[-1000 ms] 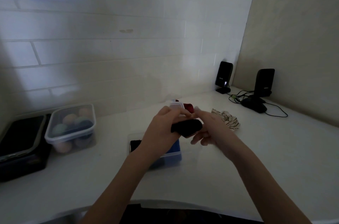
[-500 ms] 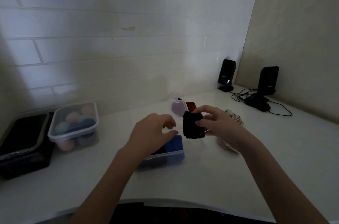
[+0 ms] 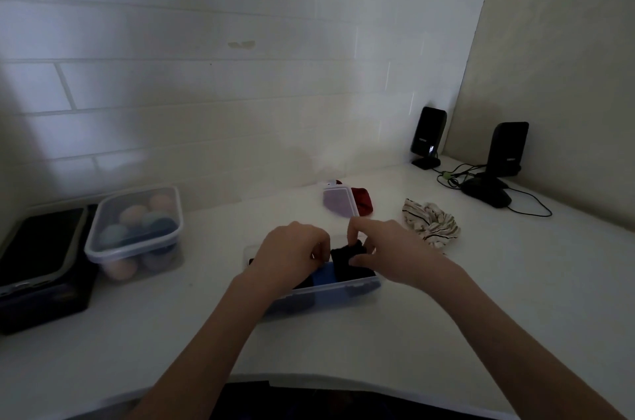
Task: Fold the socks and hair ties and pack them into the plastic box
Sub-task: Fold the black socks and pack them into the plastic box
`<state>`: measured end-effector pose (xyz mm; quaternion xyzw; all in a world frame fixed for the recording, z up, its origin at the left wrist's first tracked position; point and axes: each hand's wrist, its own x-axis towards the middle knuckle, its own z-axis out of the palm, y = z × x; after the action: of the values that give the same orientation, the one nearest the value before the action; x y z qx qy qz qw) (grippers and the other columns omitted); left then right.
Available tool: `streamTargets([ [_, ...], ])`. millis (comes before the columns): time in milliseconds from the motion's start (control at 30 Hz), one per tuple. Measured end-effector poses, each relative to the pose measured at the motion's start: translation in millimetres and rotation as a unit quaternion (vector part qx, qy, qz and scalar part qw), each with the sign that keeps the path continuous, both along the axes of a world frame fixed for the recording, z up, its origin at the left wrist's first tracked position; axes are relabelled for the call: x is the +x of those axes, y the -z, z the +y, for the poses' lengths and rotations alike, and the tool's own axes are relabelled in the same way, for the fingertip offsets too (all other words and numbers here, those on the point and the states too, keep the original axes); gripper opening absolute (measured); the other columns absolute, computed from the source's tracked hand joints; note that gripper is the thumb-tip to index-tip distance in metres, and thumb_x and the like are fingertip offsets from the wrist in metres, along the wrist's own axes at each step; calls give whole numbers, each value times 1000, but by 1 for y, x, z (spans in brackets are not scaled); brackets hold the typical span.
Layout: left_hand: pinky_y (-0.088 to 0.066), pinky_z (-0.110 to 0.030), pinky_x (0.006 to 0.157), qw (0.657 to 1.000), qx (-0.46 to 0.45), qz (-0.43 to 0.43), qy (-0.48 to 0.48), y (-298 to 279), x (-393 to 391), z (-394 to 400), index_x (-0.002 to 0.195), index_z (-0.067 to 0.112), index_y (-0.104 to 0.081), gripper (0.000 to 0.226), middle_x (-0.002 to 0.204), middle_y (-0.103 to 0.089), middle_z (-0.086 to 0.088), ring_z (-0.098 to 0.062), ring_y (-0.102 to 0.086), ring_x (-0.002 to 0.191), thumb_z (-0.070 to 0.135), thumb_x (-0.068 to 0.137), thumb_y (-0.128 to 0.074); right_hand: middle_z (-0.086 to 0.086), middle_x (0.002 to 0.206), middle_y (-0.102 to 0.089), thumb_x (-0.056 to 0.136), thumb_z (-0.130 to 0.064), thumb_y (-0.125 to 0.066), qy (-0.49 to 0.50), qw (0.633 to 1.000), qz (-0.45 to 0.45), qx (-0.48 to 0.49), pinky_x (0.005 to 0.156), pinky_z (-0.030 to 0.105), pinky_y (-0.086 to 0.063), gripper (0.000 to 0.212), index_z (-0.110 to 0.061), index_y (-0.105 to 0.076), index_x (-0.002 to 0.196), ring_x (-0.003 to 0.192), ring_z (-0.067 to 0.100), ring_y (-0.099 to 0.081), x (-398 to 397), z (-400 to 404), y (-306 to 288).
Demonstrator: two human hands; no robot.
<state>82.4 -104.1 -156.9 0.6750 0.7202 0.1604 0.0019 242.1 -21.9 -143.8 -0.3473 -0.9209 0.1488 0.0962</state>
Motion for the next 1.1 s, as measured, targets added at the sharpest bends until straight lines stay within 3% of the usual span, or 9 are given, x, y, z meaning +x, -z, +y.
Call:
streamTargets([
  [100,-37,-22,69,1000,-1,-1,20,2,-2,-3,88,22,-67,12,95,-69,3,-15,-59,86,14,82,-61,2,106,-62,83,-32,-64,23,993,-62,96,68,29,-42,20,-24,-56,100,93,19,-57,-8,-7,4],
  [233,-39,-22,70,999,-9,-15,31,1,-3,-5,93,24,-68,17,98,-69,3,-14,-60,89,14,83,-60,4,115,-50,83,-18,-65,13,980,-99,172,73,33,-46,24,-17,-62,106,106,22,-50,-11,-8,2],
  [333,-43,-22,71,998,-26,-31,44,0,-2,-5,97,25,-71,21,100,-70,2,-13,-61,88,13,84,-59,1,114,-54,83,-14,-61,-14,986,-98,133,72,27,-38,29,-28,-59,108,103,21,-53,-7,-5,-2],
  [500,-41,-23,68,998,-40,-17,41,-1,0,-2,98,28,-72,23,101,-70,1,-15,-61,87,16,86,-57,0,113,-65,88,-37,-57,-44,975,-192,106,76,28,-32,28,-34,-64,115,101,21,-57,-6,-1,-13],
  [700,-44,-22,67,997,-66,-27,42,0,3,-2,98,30,-73,22,99,-73,5,-14,-64,84,22,81,-61,1,103,-67,79,-45,-64,-52,961,-260,74,65,27,-41,34,-33,-67,110,87,22,-62,-20,5,-14],
  [833,-43,-22,65,996,-67,-30,42,1,2,0,97,31,-73,21,97,-73,5,-13,-64,82,23,80,-63,-1,85,-63,78,-44,-65,-52,953,-271,125,52,23,-34,31,-29,-68,104,71,19,-56,-27,6,-10],
  [1000,-53,-31,75,996,-70,-25,45,0,3,0,104,29,-69,24,102,-71,5,-14,-63,87,25,81,-63,-4,112,-68,79,-32,-71,-54,977,-204,-20,59,23,-49,46,-26,-59,123,63,11,-62,-20,10,-24],
  [1100,-52,-30,76,996,-73,-30,43,0,2,-1,106,27,-68,24,103,-70,5,-13,-62,89,24,82,-63,-10,112,-68,78,-31,-72,-71,981,-180,26,72,27,-50,39,-32,-64,116,89,12,-63,-21,8,-29],
])
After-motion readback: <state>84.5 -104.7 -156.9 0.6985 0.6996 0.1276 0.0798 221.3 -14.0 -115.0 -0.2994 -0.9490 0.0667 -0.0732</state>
